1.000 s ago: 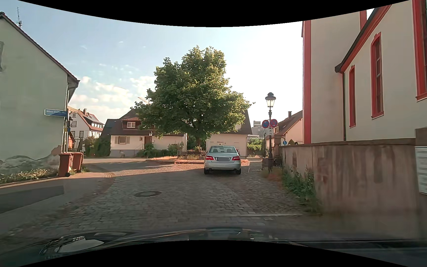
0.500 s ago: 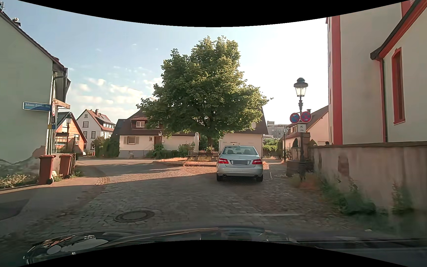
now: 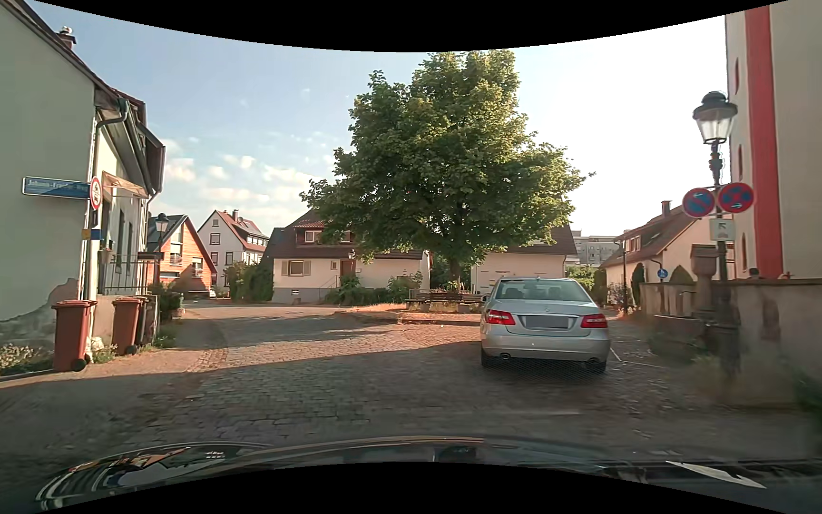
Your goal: Follow the waypoints while adhering to traffic rules and regulations
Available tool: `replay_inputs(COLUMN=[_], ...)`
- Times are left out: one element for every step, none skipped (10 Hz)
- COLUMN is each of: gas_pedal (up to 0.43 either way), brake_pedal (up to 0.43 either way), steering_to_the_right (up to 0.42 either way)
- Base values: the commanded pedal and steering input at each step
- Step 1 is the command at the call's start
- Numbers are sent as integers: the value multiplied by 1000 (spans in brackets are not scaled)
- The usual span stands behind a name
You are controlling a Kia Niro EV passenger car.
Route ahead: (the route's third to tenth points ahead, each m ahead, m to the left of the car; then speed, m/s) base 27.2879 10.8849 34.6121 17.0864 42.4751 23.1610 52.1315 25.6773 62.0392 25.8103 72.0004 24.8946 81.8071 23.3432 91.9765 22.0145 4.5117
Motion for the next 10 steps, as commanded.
replay_inputs(gas_pedal=[79, 79, 79, 98, 98, 98, 98, 98, 98, 98], brake_pedal=[0, 0, 0, 0, 0, 0, 0, 0, 0, 0], steering_to_the_right=[-201, -185, -168, -155, -136, -116, -99, -83, -70, -62])
